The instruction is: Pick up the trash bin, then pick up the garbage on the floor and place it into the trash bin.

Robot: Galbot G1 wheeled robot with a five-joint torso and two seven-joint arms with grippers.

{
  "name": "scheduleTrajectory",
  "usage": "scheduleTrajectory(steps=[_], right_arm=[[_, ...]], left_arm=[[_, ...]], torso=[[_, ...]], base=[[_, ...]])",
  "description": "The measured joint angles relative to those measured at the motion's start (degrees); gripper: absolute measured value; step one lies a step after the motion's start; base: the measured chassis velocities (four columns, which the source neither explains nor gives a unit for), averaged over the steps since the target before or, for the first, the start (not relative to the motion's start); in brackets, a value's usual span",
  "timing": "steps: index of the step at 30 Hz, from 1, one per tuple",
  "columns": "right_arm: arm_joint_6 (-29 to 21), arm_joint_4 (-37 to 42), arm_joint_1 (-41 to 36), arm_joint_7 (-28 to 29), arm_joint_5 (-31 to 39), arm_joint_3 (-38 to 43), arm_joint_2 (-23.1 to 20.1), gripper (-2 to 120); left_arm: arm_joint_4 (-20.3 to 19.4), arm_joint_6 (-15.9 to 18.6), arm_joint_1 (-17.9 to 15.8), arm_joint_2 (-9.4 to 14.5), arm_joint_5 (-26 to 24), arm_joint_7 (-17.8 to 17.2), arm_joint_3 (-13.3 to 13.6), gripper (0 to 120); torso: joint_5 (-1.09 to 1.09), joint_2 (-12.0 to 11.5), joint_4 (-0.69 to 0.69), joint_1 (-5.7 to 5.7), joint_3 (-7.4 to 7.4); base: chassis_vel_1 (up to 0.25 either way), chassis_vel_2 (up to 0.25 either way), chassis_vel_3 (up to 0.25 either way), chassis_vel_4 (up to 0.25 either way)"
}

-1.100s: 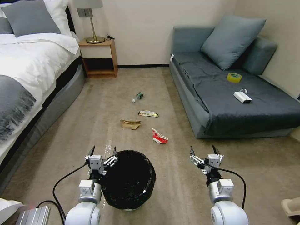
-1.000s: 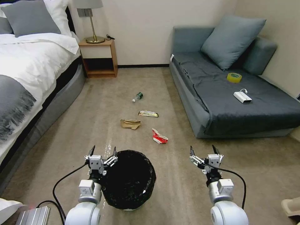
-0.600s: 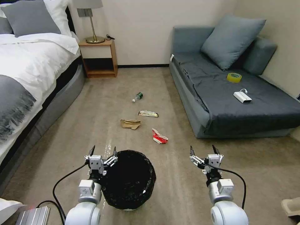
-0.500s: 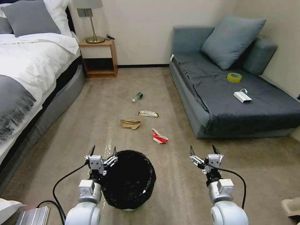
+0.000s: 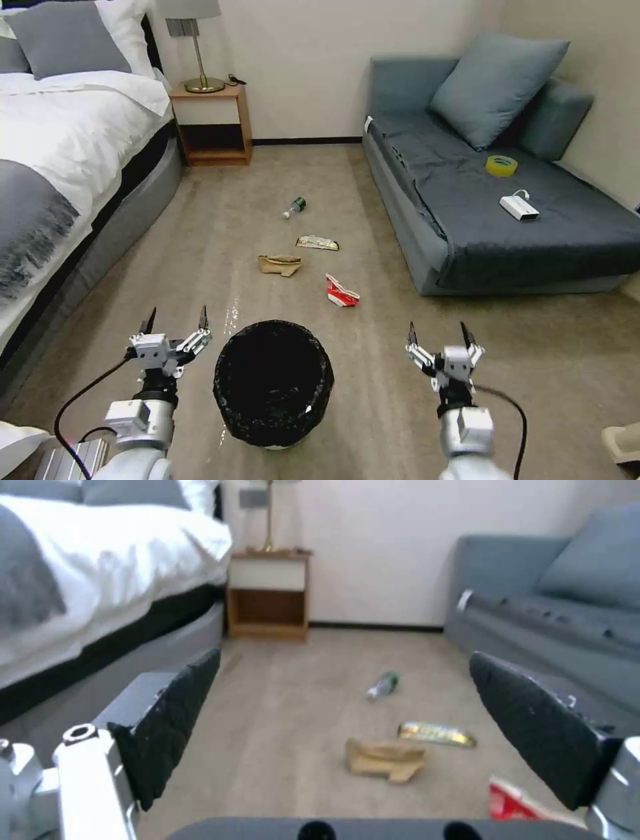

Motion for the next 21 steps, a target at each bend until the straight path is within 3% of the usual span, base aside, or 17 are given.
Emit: scheduleTrajectory(steps=[3, 7, 9, 10, 12, 13, 17, 21], right_arm=[[0.2, 0.8, -0.1, -0.4, 1.3, -0.2, 0.0, 100], [-1.0, 2.0, 0.0, -0.7, 2.9, -0.5, -1.0, 100], [-2.5, 3.2, -0.2, -0.5, 5.0, -1.0, -2.7, 100], [-2.5, 3.2, -0.2, -0.5, 5.0, -1.0, -2.7, 100], [-3.7, 4.2, -0.5, -0.4, 6.2, -1.5, -4.3, 100], [-3.7, 4.2, -0.5, -0.4, 6.2, -1.5, -4.3, 100], [-3.9, 4.5, -0.6, -0.4, 5.8, -2.6, -5.2, 100], [-3.0, 4.0, -0.9, -0.3, 4.5, -3.7, -4.8, 100]], left_arm=[[-0.6, 0.5, 0.0, 0.2, -0.2, 0.0, 0.0, 100], [-1.1, 3.7, 0.0, 0.9, 0.2, -0.5, 0.0, 100], [-1.7, 8.8, 0.4, 1.8, 0.8, -1.0, -0.2, 100], [-1.7, 8.8, 0.4, 1.8, 0.8, -1.0, -0.2, 100], [-2.7, 14.4, 0.6, 3.3, -1.4, -2.4, 0.3, 100], [-2.7, 14.4, 0.6, 3.3, -1.4, -2.4, 0.3, 100], [-3.1, 20.8, 1.1, 6.5, -7.7, -3.3, 1.2, 100], [-2.7, 24.0, 1.5, 8.5, -10.8, -3.6, 1.5, 100]], torso=[[-0.04, 0.0, 0.01, 0.0, 0.0], [-0.03, 0.0, 0.0, 0.0, 0.0], [-0.02, 0.0, 0.01, 0.0, 0.0], [-0.02, 0.0, 0.01, 0.0, 0.0], [-0.02, 0.0, 0.0, 0.0, 0.0], [-0.02, 0.0, 0.0, 0.0, 0.0], [-0.02, 0.0, 0.0, 0.0, 0.0], [-0.02, 0.0, 0.01, 0.0, 0.0]], base=[[0.0, 0.0, 0.0, 0.0], [0.0, 0.0, 0.0, 0.0], [0.0, 0.0, 0.0, 0.0], [0.0, 0.0, 0.0, 0.0], [0.0, 0.0, 0.0, 0.0], [0.0, 0.0, 0.0, 0.0], [0.0, 0.0, 0.0, 0.0], [0.0, 0.0, 0.0, 0.0]])
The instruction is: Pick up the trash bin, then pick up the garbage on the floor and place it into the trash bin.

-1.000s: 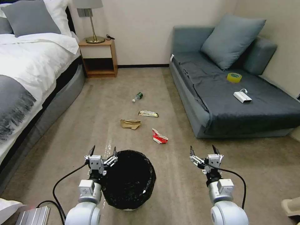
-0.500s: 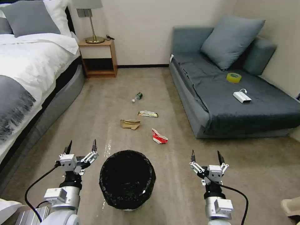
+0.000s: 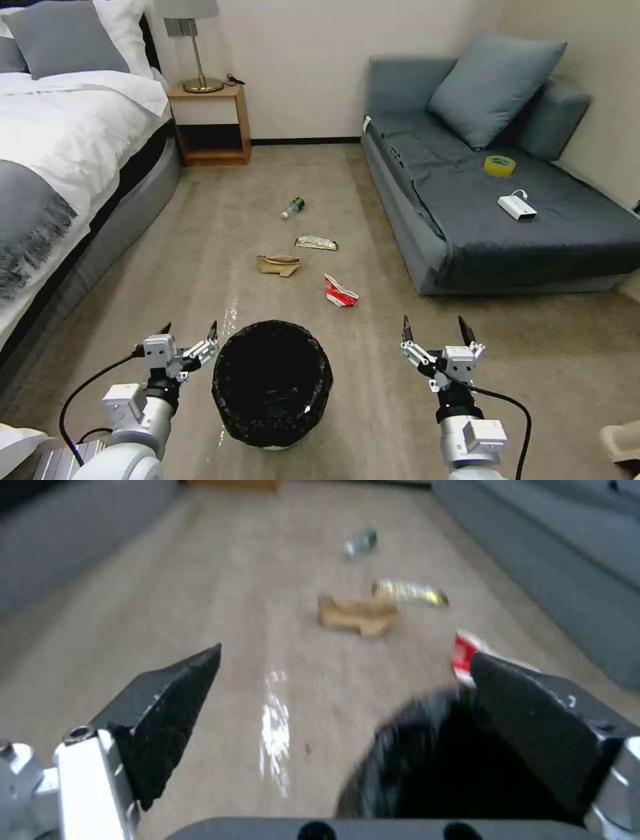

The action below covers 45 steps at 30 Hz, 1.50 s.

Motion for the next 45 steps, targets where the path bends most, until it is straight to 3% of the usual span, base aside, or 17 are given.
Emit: scheduleTrajectory(steps=[5, 11, 24, 30, 35, 37, 41, 45], right_arm=[[0.9, -1.1, -0.4, 0.0, -1.5, -1.0, 0.5, 100], [1.8, -3.2, 0.3, 0.1, -3.4, -3.5, 1.7, 100], [1.9, -5.1, 1.9, 0.6, -2.7, -3.9, 1.6, 100], [1.8, -5.7, 2.6, 0.8, -1.9, -3.5, 1.5, 100], [1.6, -6.5, 3.6, 1.0, -1.6, -3.6, 2.0, 100], [1.6, -6.6, 3.7, 1.1, -1.5, -3.6, 2.0, 100], [1.3, -7.1, 4.5, 1.4, -1.0, -3.7, 1.8, 100], [1.1, -7.2, 4.7, 1.6, -0.8, -3.7, 1.7, 100]], left_arm=[[0.6, 1.9, 0.1, 1.6, -2.1, -0.1, 0.2, 100], [3.5, 6.7, -0.3, 6.0, -7.8, -0.7, 1.3, 100], [7.2, 10.9, -3.2, 8.6, -14.9, -2.9, 3.8, 98], [7.7, 12.0, -4.1, 9.8, -19.6, -5.2, 5.2, 78], [8.3, 12.1, -4.6, 10.0, -20.6, -5.4, 5.7, 60], [8.4, 12.2, -4.7, 10.0, -20.8, -5.5, 5.8, 58], [8.7, 12.2, -4.9, 9.9, -21.2, -5.2, 5.7, 36], [8.8, 12.1, -4.9, 9.8, -21.2, -5.1, 5.7, 33]], torso=[[0.0, 0.0, 0.0, 0.0, 0.0], [0.0, 0.0, 0.0, 0.0, 0.0], [0.0, 0.0, 0.0, 0.0, 0.0], [0.0, 0.0, 0.0, 0.0, 0.0], [0.0, 0.0, 0.0, 0.0, 0.0], [0.0, 0.0, 0.0, 0.0, 0.0], [0.01, 0.0, 0.0, 0.0, 0.0], [0.01, 0.0, -0.01, 0.0, 0.0]], base=[[0.0, 0.0, 0.0, 0.0], [0.0, 0.0, 0.0, 0.0], [0.0, 0.0, 0.0, 0.0], [0.0, 0.0, 0.0, 0.0], [0.0, 0.0, 0.0, 0.0], [0.0, 0.0, 0.0, 0.0], [0.0, 0.0, 0.0, 0.0], [0.0, 0.0, 0.0, 0.0]])
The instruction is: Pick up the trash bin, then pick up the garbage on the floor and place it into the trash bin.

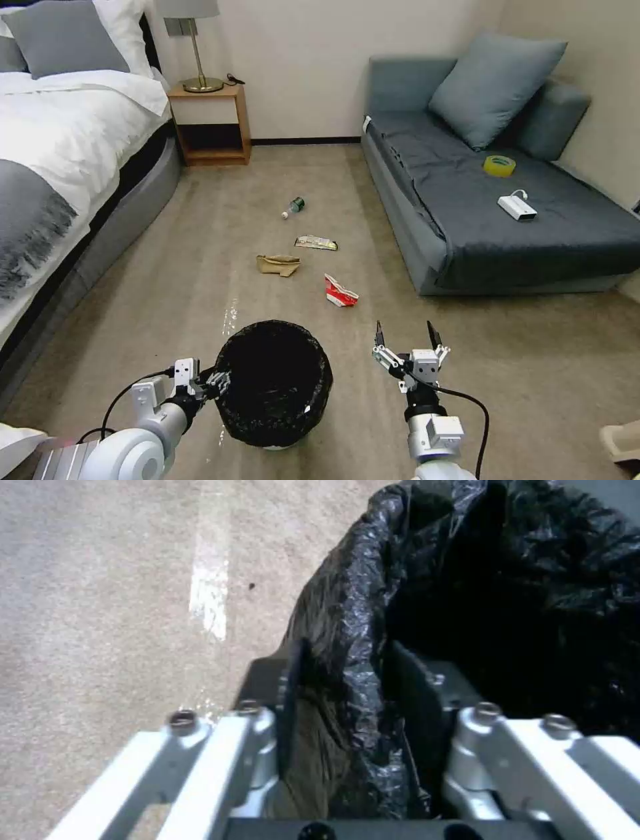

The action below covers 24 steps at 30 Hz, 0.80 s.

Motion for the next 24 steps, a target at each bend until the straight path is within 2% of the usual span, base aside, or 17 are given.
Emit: scheduleTrajectory(steps=[1, 2, 6, 13, 16, 24], right_arm=[[-0.5, -0.1, 0.9, 0.3, 0.7, 0.3, -0.6, 100], [-0.7, 0.0, 1.2, 0.3, 1.0, 0.4, -0.8, 100], [-1.0, 0.2, 1.5, 0.4, 1.6, 0.7, -1.1, 100], [-1.1, 0.4, 1.1, 0.9, 1.5, 0.7, -1.2, 100], [-1.3, 0.7, 1.0, 1.0, 1.5, 0.7, -1.6, 100], [-2.5, 2.1, 1.2, 1.0, 0.7, 0.8, -2.9, 100]], left_arm=[[0.3, -0.4, 0.0, -0.8, 0.4, 0.5, 0.1, 20], [0.4, -0.6, 0.1, -1.2, 0.7, 0.7, 0.2, 15], [0.8, -1.3, 0.3, -2.2, 1.8, 1.8, 0.4, 6], [0.9, -2.4, 0.3, -3.3, 3.1, 2.4, 0.4, 6], [0.5, -4.8, 0.4, -4.5, 5.3, 4.0, -0.3, 6], [-2.1, -8.0, 1.4, -7.2, 8.2, 5.6, -2.0, 6]], torso=[[0.0, 0.0, 0.0, 0.0, 0.0], [0.0, 0.0, 0.0, 0.0, 0.0], [0.01, 0.0, 0.0, 0.0, 0.0], [0.0, 0.0, 0.0, 0.0, 0.0], [0.0, 0.0, 0.0, 0.0, 0.0], [0.0, 0.0, 0.01, 0.0, 0.0]], base=[[0.0, 0.0, 0.0, 0.0], [0.0, 0.0, 0.0, 0.0], [0.0, 0.0, 0.0, 0.0], [0.0, 0.0, 0.0, 0.0], [0.0, 0.0, 0.0, 0.0], [0.0, 0.0, 0.0, 0.0]])
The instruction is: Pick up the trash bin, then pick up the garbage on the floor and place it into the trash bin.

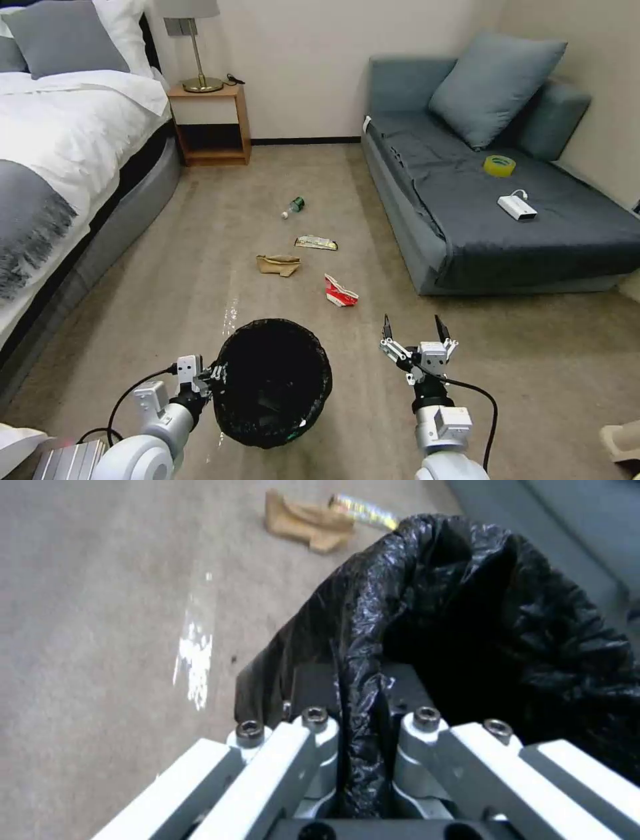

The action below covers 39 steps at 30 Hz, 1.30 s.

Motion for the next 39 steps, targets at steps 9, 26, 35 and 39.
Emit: scheduleTrajectory(steps=[9, 26, 35, 39], right_arm=[[-1.5, 3.2, -2.3, -1.4, -1.6, -0.2, -2.8, 100], [-0.8, 3.0, -3.4, -2.5, -0.8, -2.2, -3.6, 100], [-2.1, 3.1, -3.4, -2.7, -0.1, -2.5, -4.0, 100], [-2.3, 3.1, -3.4, -3.1, -0.1, -2.7, -3.9, 100]], left_arm=[[-3.8, -2.4, 0.6, -5.0, 1.9, 1.6, -6.3, 6], [-7.7, -2.5, 0.8, -5.8, -2.7, 0.3, -11.5, 6], [-7.0, -3.3, 0.2, -5.2, -2.9, 0.3, -13.0, 6], [-6.7, -3.6, 0.0, -4.9, -2.2, 0.4, -13.5, 6]], torso=[[0.0, 0.0, 0.0, 0.0, 0.0], [-0.01, 0.0, 0.0, 0.0, 0.0], [0.0, 0.0, -0.01, 0.0, 0.0], [-0.01, 0.0, 0.0, 0.0, 0.0]], base=[[0.0, 0.0, 0.0, 0.0], [0.0, 0.0, 0.0, 0.0], [0.0, 0.0, 0.0, 0.0], [0.0, 0.0, 0.0, 0.0]])
